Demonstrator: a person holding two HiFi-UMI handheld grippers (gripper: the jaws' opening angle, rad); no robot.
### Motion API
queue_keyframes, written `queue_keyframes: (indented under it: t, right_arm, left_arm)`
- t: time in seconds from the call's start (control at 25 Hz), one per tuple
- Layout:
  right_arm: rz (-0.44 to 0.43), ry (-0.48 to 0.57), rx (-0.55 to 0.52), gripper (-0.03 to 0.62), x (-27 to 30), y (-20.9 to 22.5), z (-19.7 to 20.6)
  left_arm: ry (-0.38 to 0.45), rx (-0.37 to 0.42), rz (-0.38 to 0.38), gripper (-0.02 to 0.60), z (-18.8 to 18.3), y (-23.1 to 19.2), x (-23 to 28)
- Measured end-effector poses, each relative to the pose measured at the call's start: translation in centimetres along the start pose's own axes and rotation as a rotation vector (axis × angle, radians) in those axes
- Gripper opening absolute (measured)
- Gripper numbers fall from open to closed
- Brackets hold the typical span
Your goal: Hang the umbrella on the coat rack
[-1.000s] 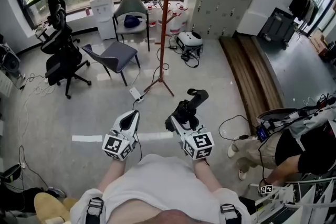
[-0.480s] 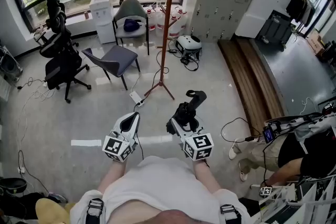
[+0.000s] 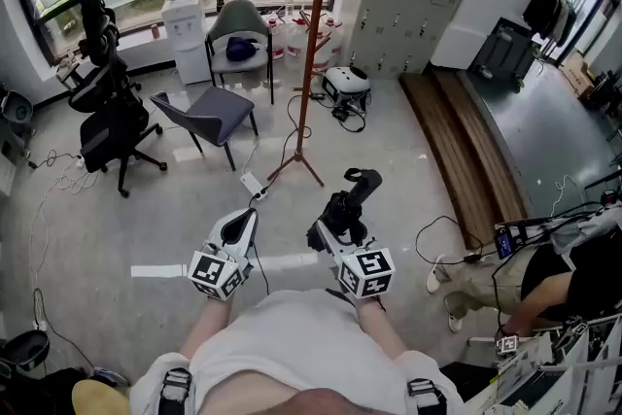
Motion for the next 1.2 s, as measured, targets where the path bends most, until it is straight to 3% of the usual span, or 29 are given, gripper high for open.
queue_keyframes:
  t: [0.64,0.96,1.2]
  right_arm:
    - [0.018,0.004,0.005,0.262,3.8,2.7,-1.5]
    - [-0.018,-0.018,0.010,0.262,9.3,8.1,-2.5]
    - [-0.061,-0.045,0.007,0.262,14.3,14.0,-6.0]
  left_arm:
    - [0.005,-0.001,-0.008,0.010,1.2,-3.0,3.0]
    - [-0.020,0.005,-0.018,0.011,3.8,-4.8,9.5]
    - [-0.032,0.004,-0.060,0.010,4.2,-6.6,17.3]
Point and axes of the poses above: the fingertips, and each gripper's own axes: x forward along the fingers, y to its right, z out of its underside, the point moved 3 cm from there along -x, backward along the fingers, and after that the axes turned 15 degrees about x, right-handed, at the moved point
